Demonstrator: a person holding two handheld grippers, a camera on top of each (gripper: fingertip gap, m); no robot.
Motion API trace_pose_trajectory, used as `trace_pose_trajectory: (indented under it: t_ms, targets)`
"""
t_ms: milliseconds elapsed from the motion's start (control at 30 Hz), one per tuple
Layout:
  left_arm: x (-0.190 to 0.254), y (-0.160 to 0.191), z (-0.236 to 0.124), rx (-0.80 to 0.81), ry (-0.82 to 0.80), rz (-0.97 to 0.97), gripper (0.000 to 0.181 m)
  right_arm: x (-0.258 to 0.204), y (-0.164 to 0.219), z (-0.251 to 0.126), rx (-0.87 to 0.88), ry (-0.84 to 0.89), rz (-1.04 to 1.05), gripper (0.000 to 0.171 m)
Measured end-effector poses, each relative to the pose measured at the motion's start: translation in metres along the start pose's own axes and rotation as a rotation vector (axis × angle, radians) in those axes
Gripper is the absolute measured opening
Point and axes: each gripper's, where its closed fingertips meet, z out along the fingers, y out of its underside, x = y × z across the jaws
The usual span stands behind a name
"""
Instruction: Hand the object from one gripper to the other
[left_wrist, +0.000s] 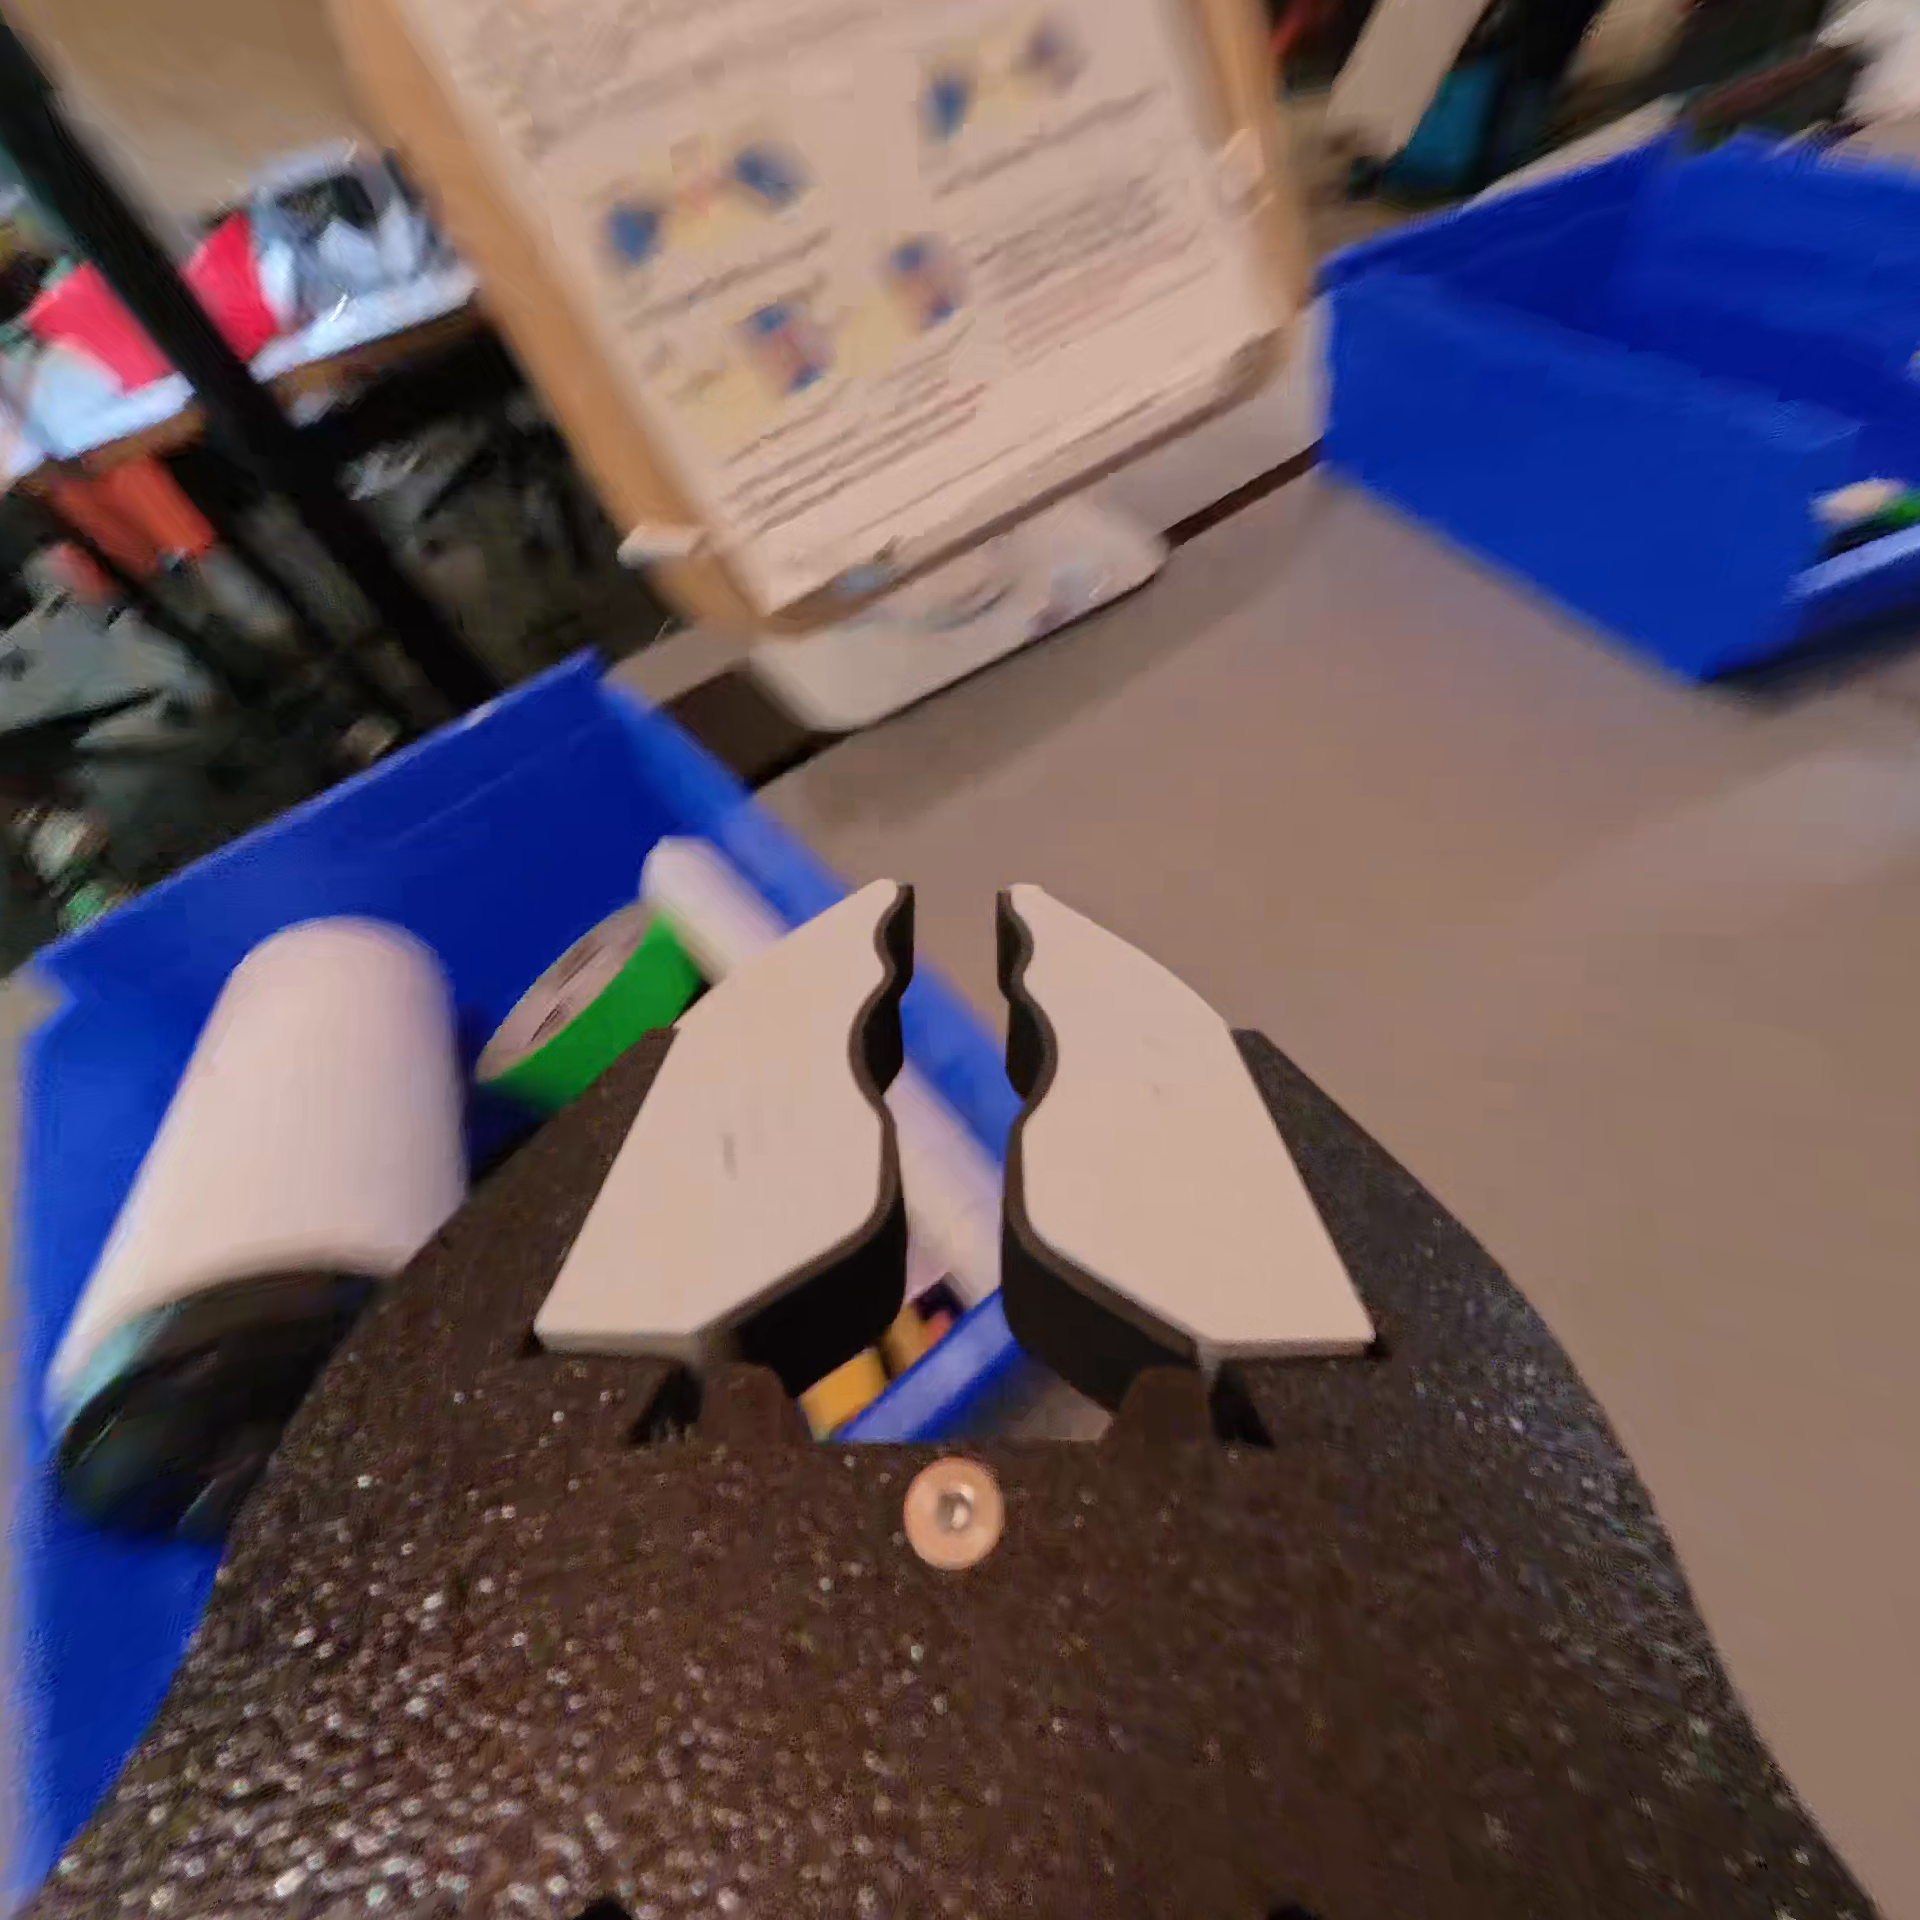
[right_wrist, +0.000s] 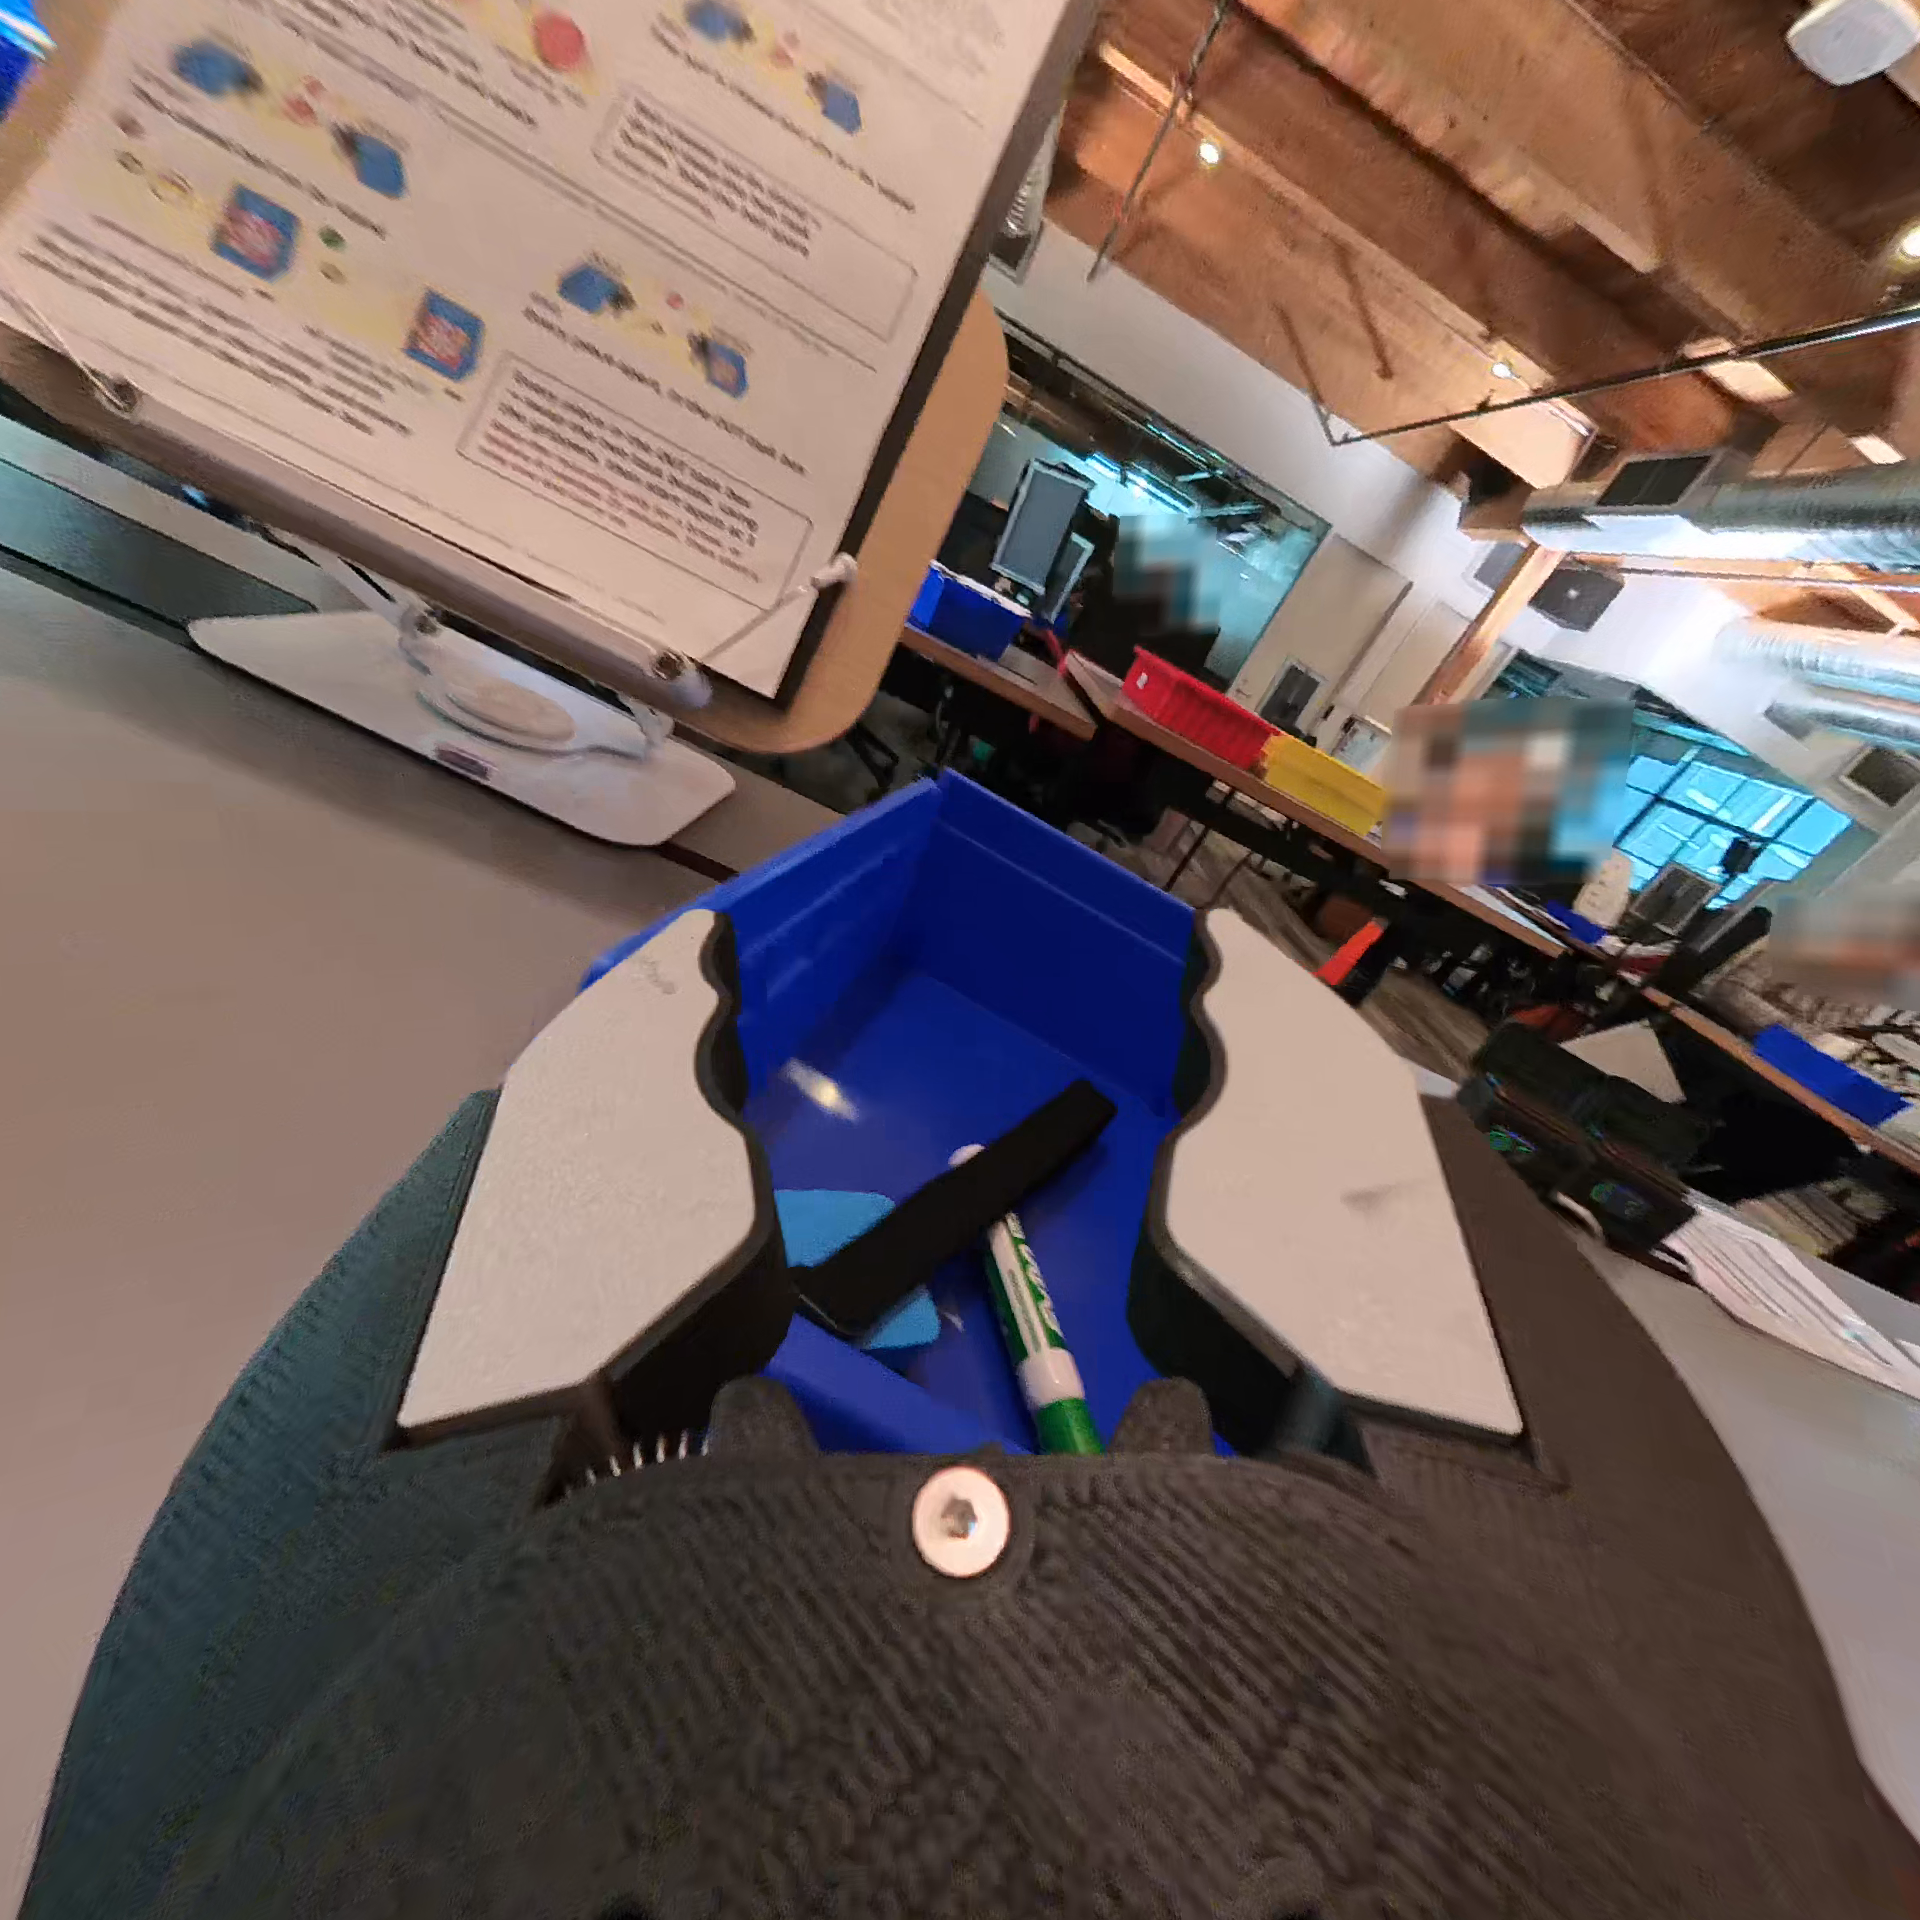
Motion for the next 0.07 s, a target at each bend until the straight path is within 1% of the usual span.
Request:
trace_pose_trajectory:
  t_ms: [67]
  targets:
    - [-0.029,0.032,-0.001,-0.125,-0.061,-0.042,0.019,-0.009,-0.007,0.000,0.030,-0.026,0.031,0.079]
